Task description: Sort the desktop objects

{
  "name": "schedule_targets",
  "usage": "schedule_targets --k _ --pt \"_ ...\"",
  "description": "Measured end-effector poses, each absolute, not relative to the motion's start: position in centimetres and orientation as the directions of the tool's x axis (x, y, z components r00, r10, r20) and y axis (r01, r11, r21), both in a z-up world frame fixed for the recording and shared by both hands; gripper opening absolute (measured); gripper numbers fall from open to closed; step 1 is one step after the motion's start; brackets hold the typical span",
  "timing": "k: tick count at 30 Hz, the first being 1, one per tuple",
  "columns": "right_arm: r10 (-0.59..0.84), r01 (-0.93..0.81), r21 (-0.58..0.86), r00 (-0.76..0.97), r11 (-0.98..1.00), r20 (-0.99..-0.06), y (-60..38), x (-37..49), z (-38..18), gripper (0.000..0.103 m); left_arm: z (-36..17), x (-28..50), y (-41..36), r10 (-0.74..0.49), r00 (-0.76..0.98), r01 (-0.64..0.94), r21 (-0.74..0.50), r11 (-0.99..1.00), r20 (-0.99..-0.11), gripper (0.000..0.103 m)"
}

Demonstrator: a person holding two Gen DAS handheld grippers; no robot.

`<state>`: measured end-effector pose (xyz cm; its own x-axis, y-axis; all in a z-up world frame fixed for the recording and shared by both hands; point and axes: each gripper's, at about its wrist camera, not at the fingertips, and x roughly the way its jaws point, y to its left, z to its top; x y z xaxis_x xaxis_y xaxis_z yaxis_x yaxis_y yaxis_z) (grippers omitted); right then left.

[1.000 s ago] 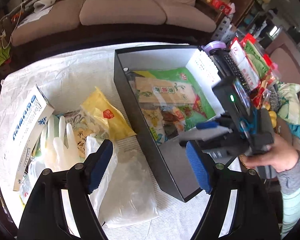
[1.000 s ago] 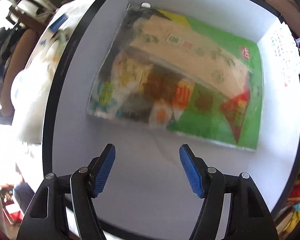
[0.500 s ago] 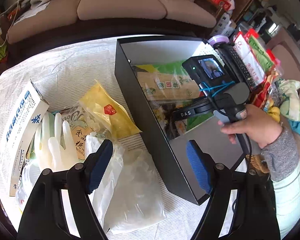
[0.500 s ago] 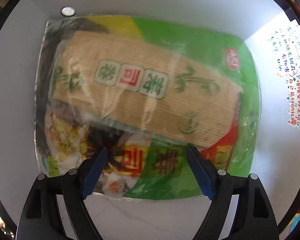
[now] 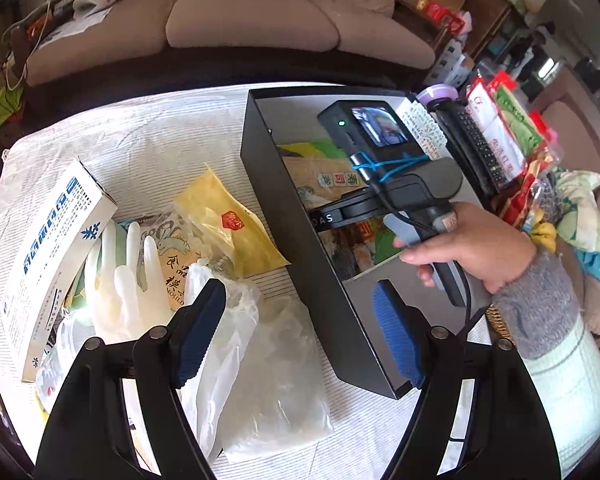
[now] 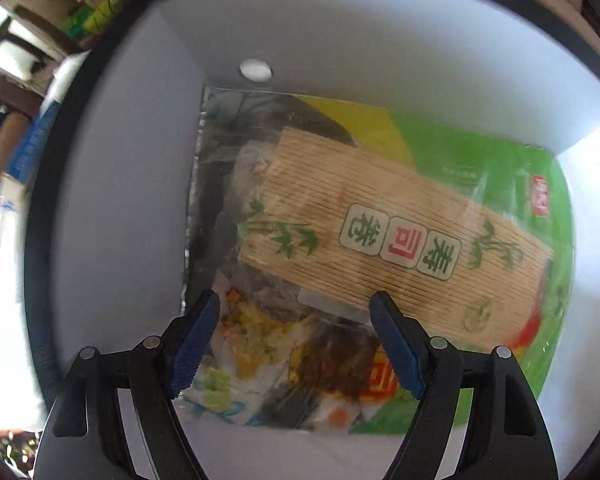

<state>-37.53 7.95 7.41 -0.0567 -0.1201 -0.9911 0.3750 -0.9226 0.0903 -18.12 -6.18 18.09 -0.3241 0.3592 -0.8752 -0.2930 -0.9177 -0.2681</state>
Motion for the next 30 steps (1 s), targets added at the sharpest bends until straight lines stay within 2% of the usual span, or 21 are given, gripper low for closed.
schedule_targets --k 3,4,8,11,13,16,23,24,30 --pt "-0.043 0.427 0.026 -0.030 -0.904 -0.999 7.3 -38.2 8.0 0.080 18.0 -18.4 -6.2 0.369 -0.326 -0.300 -0.275 -0.913 -0.870 0.074" --pt "-0.052 0.425 0.022 -0.060 -0.905 -0.997 7.5 -38.6 8.9 0.080 17.9 -18.7 -6.2 0.373 -0.328 -0.303 -0.277 -0.912 -0.868 0.074" --pt "-0.223 0.285 0.162 -0.198 -0.945 -0.954 9.8 -41.4 12.3 0.080 17.2 -19.2 -6.4 0.384 -0.329 -0.298 -0.291 -0.909 -0.863 0.074" --pt "-0.294 0.205 0.257 -0.181 -0.945 -0.938 10.4 -43.6 11.3 0.080 16.7 -19.0 -6.7 0.398 -0.324 -0.297 -0.307 -0.904 -0.858 0.074" --pt "-0.278 0.177 0.255 -0.122 -0.951 -0.953 10.2 -43.8 10.0 0.080 16.6 -18.7 -6.7 0.386 -0.332 -0.304 -0.289 -0.908 -0.861 0.074" --pt "-0.239 0.193 0.208 -0.152 -0.959 -0.959 10.1 -42.5 11.4 0.080 16.7 -17.9 -6.9 0.368 -0.341 -0.302 -0.270 -0.914 -0.865 0.074" --pt "-0.324 0.266 0.254 -0.267 -0.930 -0.908 14.4 -34.0 19.7 0.080 18.4 -12.5 -9.2 0.362 -0.393 -0.293 -0.257 -0.921 -0.845 0.074" --pt "-0.331 0.274 0.258 -0.269 -0.927 -0.904 16.6 -35.1 20.0 0.080 18.5 -11.3 -9.7 0.355 -0.396 -0.287 -0.253 -0.924 -0.847 0.074" --pt "-0.335 0.352 0.214 -0.330 -0.911 -0.882 16.7 -23.4 22.8 0.081 17.9 -4.7 -13.3 0.260 -0.437 -0.209 -0.184 -0.960 -0.861 0.074"
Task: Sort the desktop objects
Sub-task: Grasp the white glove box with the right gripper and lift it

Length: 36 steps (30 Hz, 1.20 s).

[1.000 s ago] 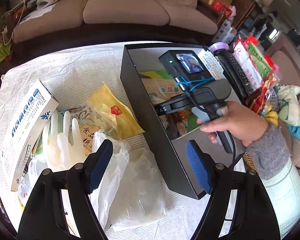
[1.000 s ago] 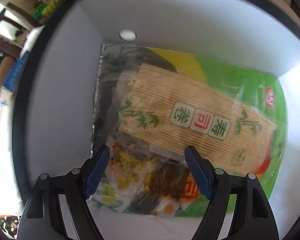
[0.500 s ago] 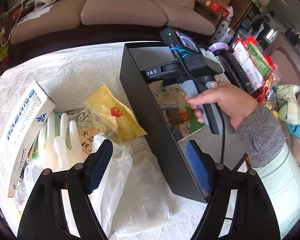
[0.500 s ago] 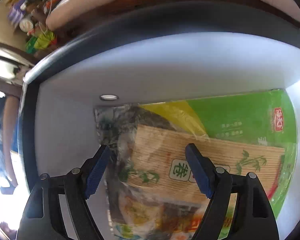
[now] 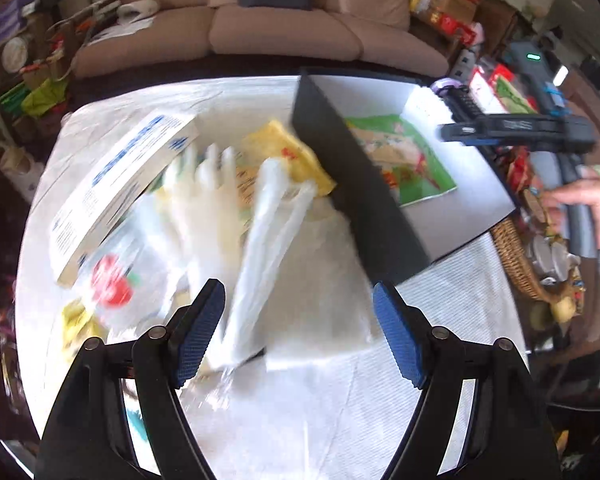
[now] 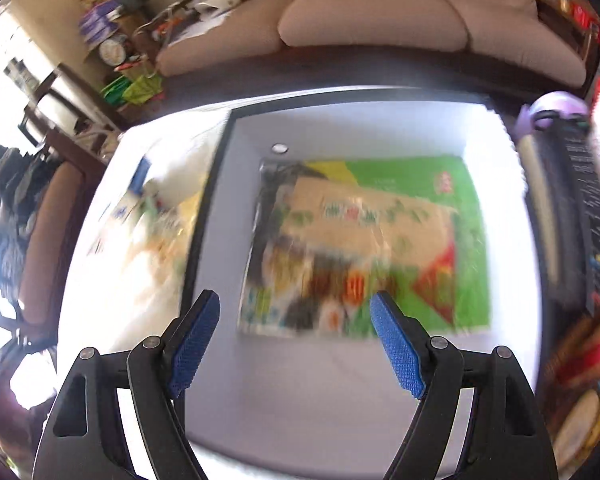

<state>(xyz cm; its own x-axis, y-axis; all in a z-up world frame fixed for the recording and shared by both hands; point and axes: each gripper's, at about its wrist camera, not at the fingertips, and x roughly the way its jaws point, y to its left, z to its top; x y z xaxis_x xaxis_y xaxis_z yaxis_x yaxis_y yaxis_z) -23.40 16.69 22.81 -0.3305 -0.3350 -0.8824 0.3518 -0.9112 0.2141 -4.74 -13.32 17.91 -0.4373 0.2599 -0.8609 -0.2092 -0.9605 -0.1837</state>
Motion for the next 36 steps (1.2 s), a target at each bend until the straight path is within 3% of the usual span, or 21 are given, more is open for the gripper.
schedule_targets --k 9,19,25,36 --pt "-0.485 0.459 0.305 -0.348 -0.834 -0.802 10.8 -13.1 20.7 0.082 13.8 2.5 -22.7 0.172 -0.517 0.006 -0.205 -0.979 -0.839 0.074" --pt "-0.619 0.477 0.462 -0.250 -0.748 -0.745 1.9 -8.7 18.0 0.083 10.7 4.0 -30.8 0.243 -0.602 0.157 -0.411 -0.898 -0.761 0.074" --pt "-0.633 0.464 0.481 -0.259 -0.744 -0.729 -2.6 -11.8 18.2 0.083 10.5 0.4 -36.0 0.248 -0.624 0.231 -0.478 -0.847 -0.741 0.074" --pt "-0.594 0.331 0.501 -0.318 -0.800 -0.739 -8.5 -26.6 15.5 0.083 5.9 -9.1 -40.8 0.352 -0.613 0.281 -0.612 -0.739 -0.707 0.074"
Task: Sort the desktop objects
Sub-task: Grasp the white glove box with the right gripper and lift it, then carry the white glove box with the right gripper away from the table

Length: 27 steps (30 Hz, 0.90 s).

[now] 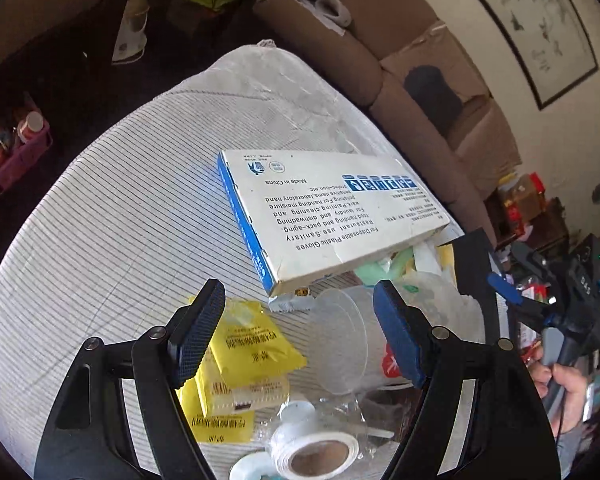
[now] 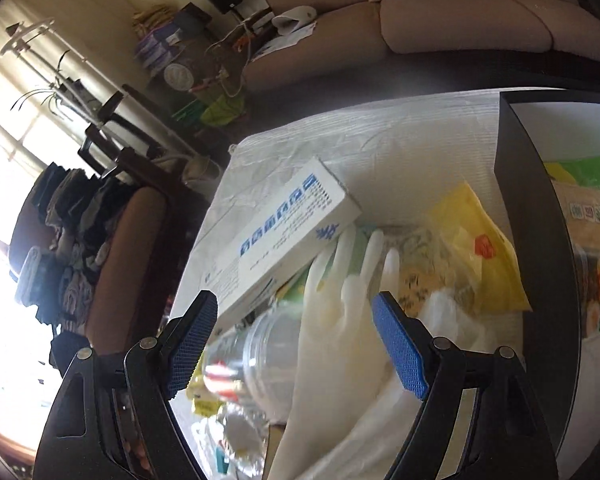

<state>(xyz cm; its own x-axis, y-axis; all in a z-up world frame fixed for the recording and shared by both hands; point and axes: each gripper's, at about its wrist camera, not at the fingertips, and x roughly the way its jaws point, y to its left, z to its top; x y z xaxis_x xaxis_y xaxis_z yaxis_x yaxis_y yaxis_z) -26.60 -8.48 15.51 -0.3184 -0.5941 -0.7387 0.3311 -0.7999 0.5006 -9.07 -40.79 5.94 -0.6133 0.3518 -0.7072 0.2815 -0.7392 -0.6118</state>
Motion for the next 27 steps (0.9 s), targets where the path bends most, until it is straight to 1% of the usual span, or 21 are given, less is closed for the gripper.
schedule_targets --k 3,7,11,14,15,16,17,19,20,22,27 --pt "-0.603 0.265 0.543 -0.321 -0.797 -0.730 -9.2 -30.2 13.9 0.083 5.1 -10.7 -41.0 0.353 -0.607 0.279 -0.608 -0.743 -0.712 0.074" --pt "-0.598 0.177 0.572 -0.287 -0.801 -0.748 -10.3 -33.7 10.8 0.083 2.8 -11.4 -41.8 0.400 -0.576 0.325 -0.648 -0.688 -0.713 0.074" --pt "-0.643 0.078 0.644 -0.223 -0.761 -0.732 -10.7 -35.3 7.8 0.083 2.7 -11.4 -42.1 0.395 -0.571 0.316 -0.637 -0.703 -0.720 0.074" --pt "-0.675 0.073 0.677 -0.205 -0.732 -0.708 -11.1 -35.5 7.2 0.083 2.6 -11.2 -42.0 0.410 -0.569 0.317 -0.650 -0.690 -0.713 0.074" --pt "-0.680 0.076 0.681 -0.199 -0.729 -0.706 -11.2 -35.4 7.1 0.078 2.7 -11.3 -41.9 0.409 -0.566 0.313 -0.646 -0.697 -0.716 0.074" --pt "-0.683 0.076 0.683 -0.188 -0.727 -0.706 -11.4 -35.3 6.8 0.052 2.8 -11.3 -41.8 0.404 -0.565 0.308 -0.638 -0.705 -0.719 0.074" --pt "-0.676 0.071 0.677 -0.188 -0.733 -0.712 -11.4 -35.2 6.8 0.043 3.0 -11.3 -41.6 0.400 -0.567 0.305 -0.634 -0.710 -0.720 0.074" --pt "-0.710 0.078 0.713 -0.218 -0.697 -0.670 -10.9 -34.7 7.4 0.034 3.3 -11.1 -41.7 0.401 -0.573 0.305 -0.640 -0.705 -0.714 0.074" --pt "-0.723 0.094 0.726 -0.242 -0.682 -0.648 -10.5 -34.4 8.2 0.032 3.5 -11.0 -41.9 0.402 -0.580 0.305 -0.646 -0.699 -0.709 0.074" --pt "-0.722 0.140 0.716 -0.275 -0.684 -0.635 -10.3 -33.7 10.0 0.030 4.1 -10.6 -42.1 0.400 -0.592 0.300 -0.652 -0.696 -0.700 0.074" --pt "-0.707 0.299 0.643 -0.370 -0.705 -0.603 -10.3 -31.1 16.9 0.027 6.4 -9.5 -42.5 0.393 -0.626 0.272 -0.660 -0.700 -0.674 0.074"
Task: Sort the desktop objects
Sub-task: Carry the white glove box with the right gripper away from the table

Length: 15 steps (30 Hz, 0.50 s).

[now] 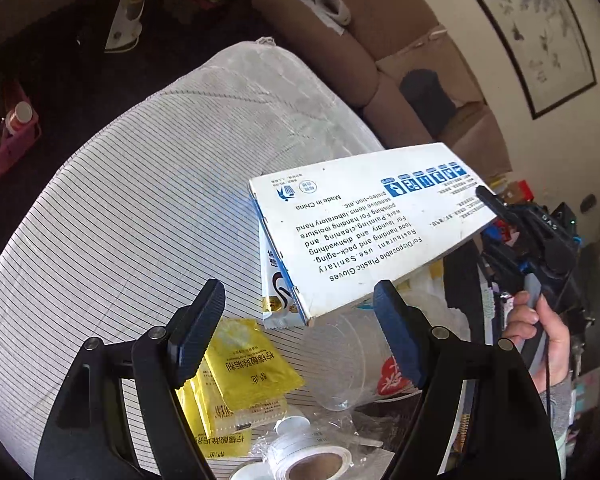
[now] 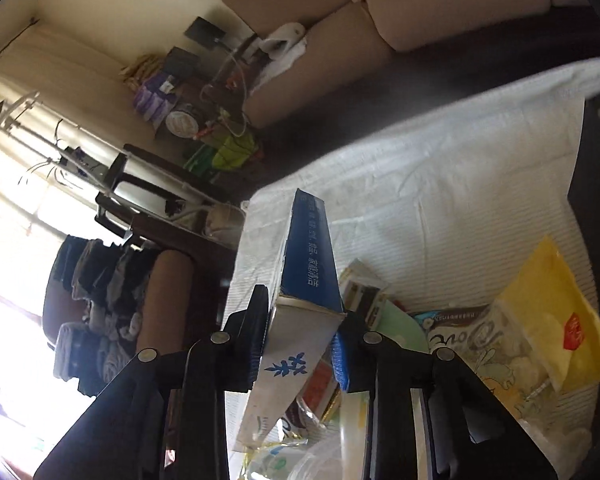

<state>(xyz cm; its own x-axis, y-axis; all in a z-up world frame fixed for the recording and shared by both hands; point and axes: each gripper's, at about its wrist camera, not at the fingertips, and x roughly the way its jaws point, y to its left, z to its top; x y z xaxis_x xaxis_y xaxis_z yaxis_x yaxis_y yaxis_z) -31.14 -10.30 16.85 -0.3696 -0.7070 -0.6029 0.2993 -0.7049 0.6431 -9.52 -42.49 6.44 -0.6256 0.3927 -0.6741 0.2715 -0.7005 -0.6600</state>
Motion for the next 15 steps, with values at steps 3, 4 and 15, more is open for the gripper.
schedule_targets --k 3,4,15 --pt "-0.688 0.405 0.556 -0.407 -0.726 -0.601 -11.0 -28.3 21.6 0.024 8.4 -8.5 -42.8 0.395 -0.659 0.241 -0.678 -0.695 -0.640 0.074" --pt "-0.677 0.439 0.518 -0.428 -0.735 -0.599 -11.1 -27.1 23.5 0.023 9.1 -8.2 -42.9 0.394 -0.669 0.233 -0.681 -0.695 -0.631 0.074" --pt "-0.583 0.618 0.160 -0.578 -0.769 -0.571 -6.4 -10.9 39.1 0.023 16.6 -1.8 -40.3 0.410 -0.712 0.089 -0.652 -0.753 -0.570 0.075"
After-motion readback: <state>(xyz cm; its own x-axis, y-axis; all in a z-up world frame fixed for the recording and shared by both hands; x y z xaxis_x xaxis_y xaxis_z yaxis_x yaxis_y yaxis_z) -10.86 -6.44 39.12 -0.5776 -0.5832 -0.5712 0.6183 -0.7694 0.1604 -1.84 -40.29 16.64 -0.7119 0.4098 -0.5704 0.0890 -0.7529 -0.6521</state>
